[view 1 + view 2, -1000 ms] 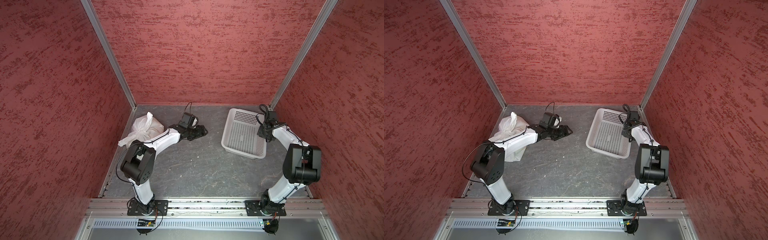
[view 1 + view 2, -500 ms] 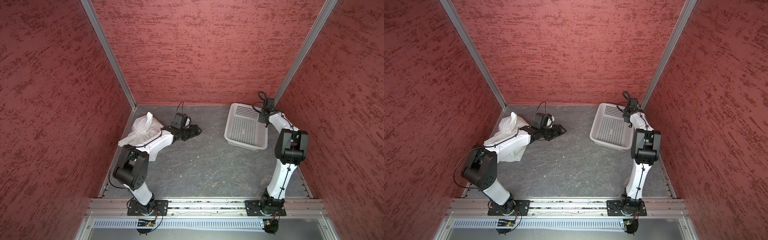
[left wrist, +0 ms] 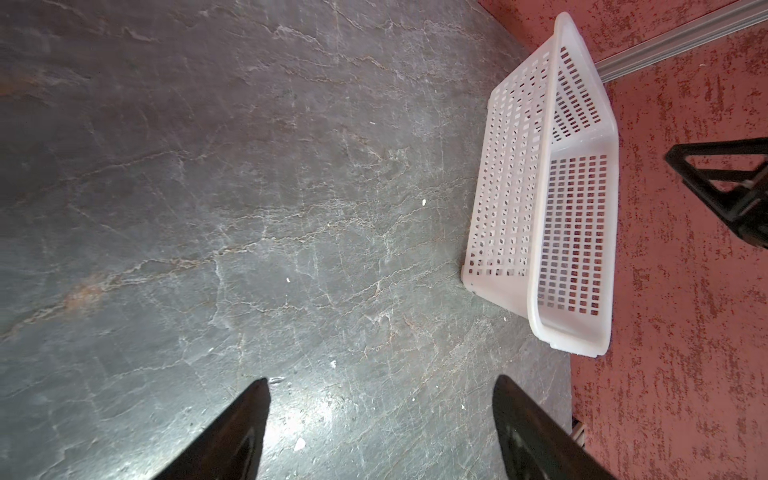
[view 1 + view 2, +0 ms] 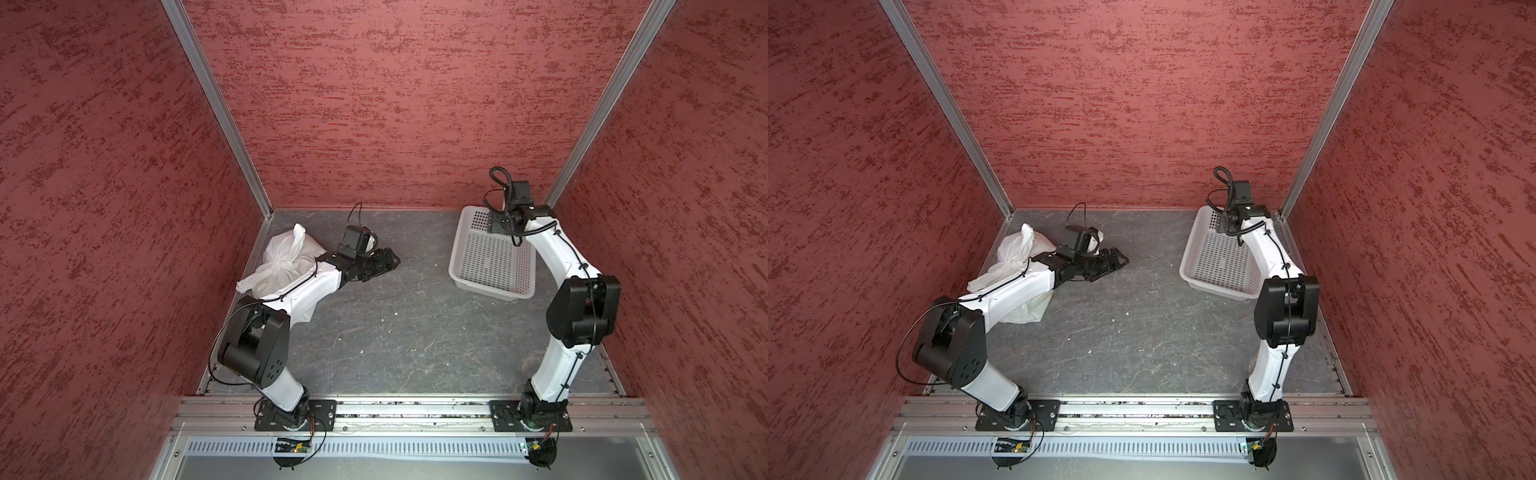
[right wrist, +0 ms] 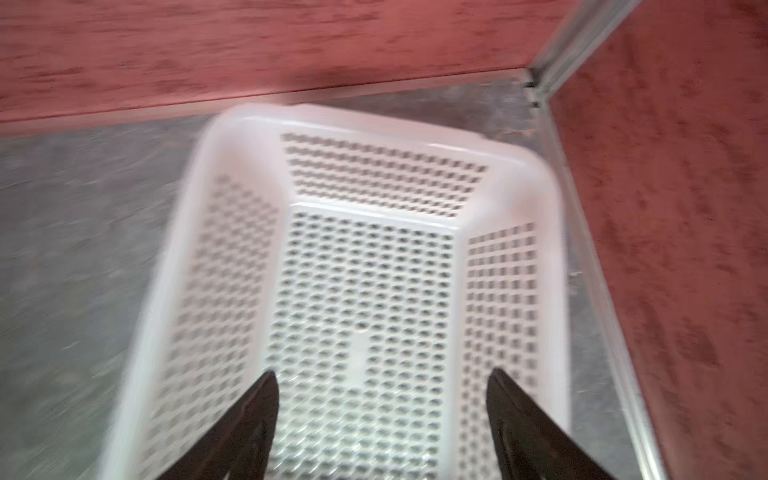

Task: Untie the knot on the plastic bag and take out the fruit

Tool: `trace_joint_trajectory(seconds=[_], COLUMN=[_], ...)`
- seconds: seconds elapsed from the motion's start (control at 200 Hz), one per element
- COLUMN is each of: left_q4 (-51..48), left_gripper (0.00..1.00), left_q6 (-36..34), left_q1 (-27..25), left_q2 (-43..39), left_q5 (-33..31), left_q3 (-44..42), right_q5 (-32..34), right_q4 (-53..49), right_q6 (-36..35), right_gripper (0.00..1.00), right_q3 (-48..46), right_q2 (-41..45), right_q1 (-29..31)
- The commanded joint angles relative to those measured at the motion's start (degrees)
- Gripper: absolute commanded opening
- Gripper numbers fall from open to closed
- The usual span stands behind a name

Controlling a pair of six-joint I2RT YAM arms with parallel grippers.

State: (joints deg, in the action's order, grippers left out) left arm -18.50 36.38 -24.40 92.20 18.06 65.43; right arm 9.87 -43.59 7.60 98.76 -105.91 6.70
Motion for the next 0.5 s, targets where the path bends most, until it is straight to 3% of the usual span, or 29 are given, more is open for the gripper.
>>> trace_joint_trajectory(seconds=[0.0,0.25,0.496], left_q4=[0.61,2.39,2.72], left_gripper=[0.86,0.88,0.89], left_q6=[-0.78,-0.09,0.97], left_q1=[0.34,0.23,0.23], left_q2=[-1.01,-2.80,-6.84], left_q5=[-0.57,-0.83,-2.45], left_q3=[-1.16,-3.92,-7.50], right_q5=[-6.57,-4.46,9.08], right_q4=[-2.79,-1.43,-7.05], right_q6=[5.33,4.19,-0.88], right_gripper=[0.85,0.93,0.93], right_q3=[-4.38,-4.89,-7.41], right_q2=[0.31,-4.87,-6.27], right_q1=[5.55,14.34,14.86])
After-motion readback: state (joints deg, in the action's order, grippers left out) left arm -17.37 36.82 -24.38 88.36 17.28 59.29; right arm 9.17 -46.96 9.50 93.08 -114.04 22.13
